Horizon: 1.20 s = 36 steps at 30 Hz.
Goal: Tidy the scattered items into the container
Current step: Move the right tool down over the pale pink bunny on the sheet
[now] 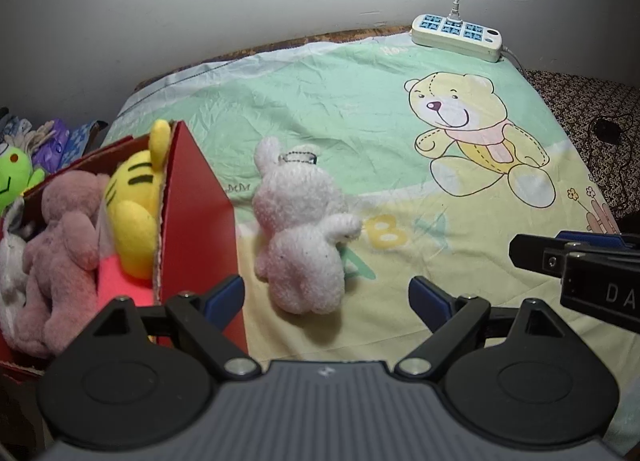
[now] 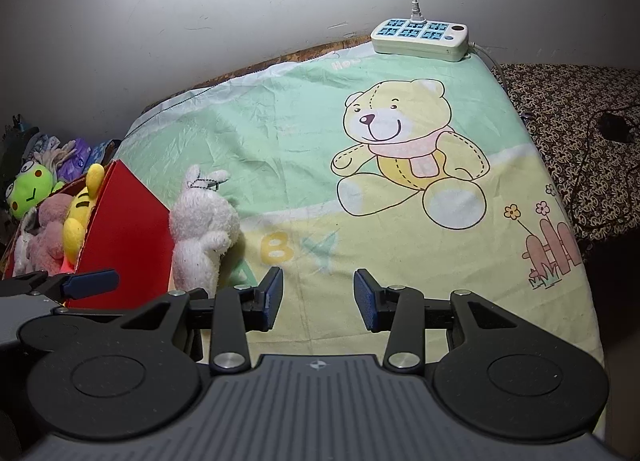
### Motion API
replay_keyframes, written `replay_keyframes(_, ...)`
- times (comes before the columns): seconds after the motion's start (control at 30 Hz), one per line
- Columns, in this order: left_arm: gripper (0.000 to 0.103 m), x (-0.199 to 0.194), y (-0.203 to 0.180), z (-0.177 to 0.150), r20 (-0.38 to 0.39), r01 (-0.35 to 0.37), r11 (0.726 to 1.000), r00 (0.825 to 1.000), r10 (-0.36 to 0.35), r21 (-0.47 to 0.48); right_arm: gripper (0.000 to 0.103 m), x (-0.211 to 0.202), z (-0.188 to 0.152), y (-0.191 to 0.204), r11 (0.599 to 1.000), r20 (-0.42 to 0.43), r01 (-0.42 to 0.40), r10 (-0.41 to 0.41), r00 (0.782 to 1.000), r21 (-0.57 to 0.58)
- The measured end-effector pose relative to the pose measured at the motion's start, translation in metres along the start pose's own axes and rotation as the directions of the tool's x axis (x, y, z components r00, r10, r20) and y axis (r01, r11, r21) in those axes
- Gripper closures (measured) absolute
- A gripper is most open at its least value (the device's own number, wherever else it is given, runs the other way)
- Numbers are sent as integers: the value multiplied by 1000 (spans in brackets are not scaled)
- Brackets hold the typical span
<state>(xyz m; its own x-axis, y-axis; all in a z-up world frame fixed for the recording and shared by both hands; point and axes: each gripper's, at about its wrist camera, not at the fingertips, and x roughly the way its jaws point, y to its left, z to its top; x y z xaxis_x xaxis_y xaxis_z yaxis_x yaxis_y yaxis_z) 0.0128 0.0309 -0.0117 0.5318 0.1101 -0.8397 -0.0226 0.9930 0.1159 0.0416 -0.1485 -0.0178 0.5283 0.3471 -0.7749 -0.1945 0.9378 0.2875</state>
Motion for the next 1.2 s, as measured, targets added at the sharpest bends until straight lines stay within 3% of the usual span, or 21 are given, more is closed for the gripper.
replay_keyframes(0.6, 12, 36, -16, -11, -88, 17, 1000, 996, -18, -6, 59, 32, 6, -14, 1000, -86, -21, 22, 996, 6)
replay_keyframes(0.93, 12, 52, -10, -24, -132, 14, 1000, 991, -17, -27, 58, 60, 16, -3, 996, -154, -87, 83, 985, -21)
replay_keyframes(1.2, 12, 57, -5, -33, -116, 35, 999, 993, -39, -33, 57, 80, 24, 16, 988, -199, -143, 128, 972, -63)
